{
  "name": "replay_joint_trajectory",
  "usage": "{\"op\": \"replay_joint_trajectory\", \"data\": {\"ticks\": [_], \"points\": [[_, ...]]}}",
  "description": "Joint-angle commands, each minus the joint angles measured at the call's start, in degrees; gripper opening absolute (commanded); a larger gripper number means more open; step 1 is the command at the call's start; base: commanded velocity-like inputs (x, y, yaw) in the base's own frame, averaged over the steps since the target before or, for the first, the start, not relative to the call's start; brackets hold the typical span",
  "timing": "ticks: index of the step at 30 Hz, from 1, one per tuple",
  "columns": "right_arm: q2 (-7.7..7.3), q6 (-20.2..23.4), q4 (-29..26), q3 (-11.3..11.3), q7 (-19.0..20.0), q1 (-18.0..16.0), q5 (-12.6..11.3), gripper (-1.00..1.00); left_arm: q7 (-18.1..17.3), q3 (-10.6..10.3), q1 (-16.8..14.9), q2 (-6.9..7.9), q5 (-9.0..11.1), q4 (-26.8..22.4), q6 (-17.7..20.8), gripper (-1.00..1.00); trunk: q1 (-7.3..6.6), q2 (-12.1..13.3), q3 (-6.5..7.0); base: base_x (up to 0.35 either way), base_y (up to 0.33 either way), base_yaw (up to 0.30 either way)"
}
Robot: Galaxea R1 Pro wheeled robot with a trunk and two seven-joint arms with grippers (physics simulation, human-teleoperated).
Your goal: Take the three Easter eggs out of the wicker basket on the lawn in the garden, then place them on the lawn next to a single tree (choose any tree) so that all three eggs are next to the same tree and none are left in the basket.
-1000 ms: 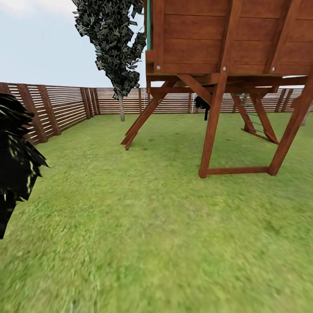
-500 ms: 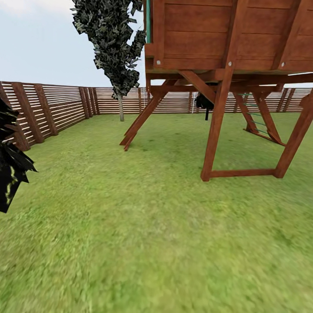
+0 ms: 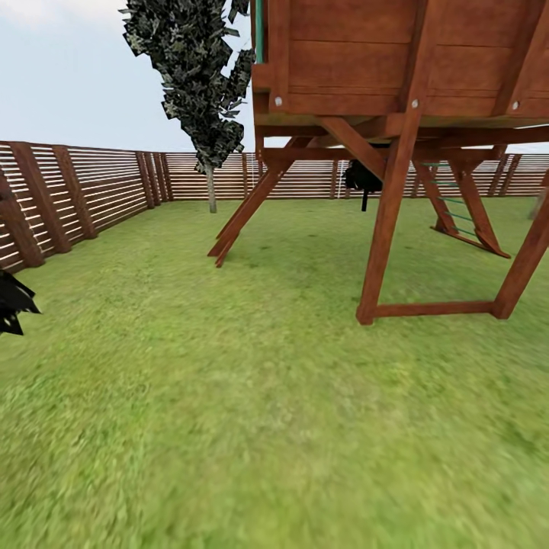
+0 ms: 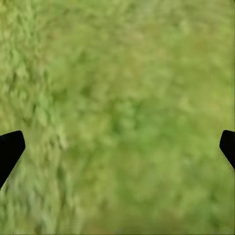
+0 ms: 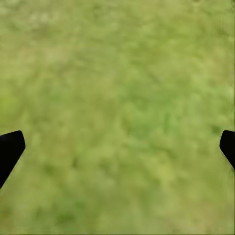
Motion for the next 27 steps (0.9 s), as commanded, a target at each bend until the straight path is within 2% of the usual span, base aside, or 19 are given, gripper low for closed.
{"op": "replay_joint_trajectory", "data": {"ticks": [1, 5, 14, 21, 23, 27], "points": [[-0.05, -0.12, 0.22, 0.43, -0.23, -0.6, -0.42, 1.0, 0.12, 0.02, -0.06, -0.01, 0.02, 0.12, -0.2, 1.0, 0.25, -0.44, -0.24, 0.337, 0.0, 0.0], [-0.17, 1.53, 0.63, 0.55, -0.15, -2.12, -0.4, 1.0, -0.07, 0.02, -0.11, 0.08, -0.07, 0.34, -0.22, 1.0, 1.13, -2.04, -0.96, 0.337, 0.0, 0.0], [-0.02, 1.63, 0.72, 0.89, -0.13, -2.39, -0.31, 1.0, 0.04, 0.02, -0.11, -0.26, -0.06, 2.38, -0.22, 1.0, 3.11, -5.65, -2.57, 0.337, 0.0, 0.0], [-0.02, 1.41, 0.94, 0.81, -0.08, -2.39, -0.34, 1.0, 0.3, 0.14, -0.11, 0.21, -0.05, 2.44, -0.22, 1.0, 4.65, -8.46, -3.83, 0.337, 0.0, 0.0], [0.01, 0.98, 1.25, 0.72, -0.08, -2.38, -0.62, 1.0, 0.31, 0.86, -0.11, 0.34, 0.06, 2.45, -0.26, 1.0, 5.09, -9.26, -4.19, 0.337, 0.0, 0.0], [0.11, -3.58, 4.19, 0.73, -0.05, -2.31, -0.74, 1.0, 0.32, 4.16, -0.11, 0.44, 0.35, 2.1, -0.63, 1.0, 5.96, -10.86, -4.91, 0.337, 0.0, 0.0]]}}
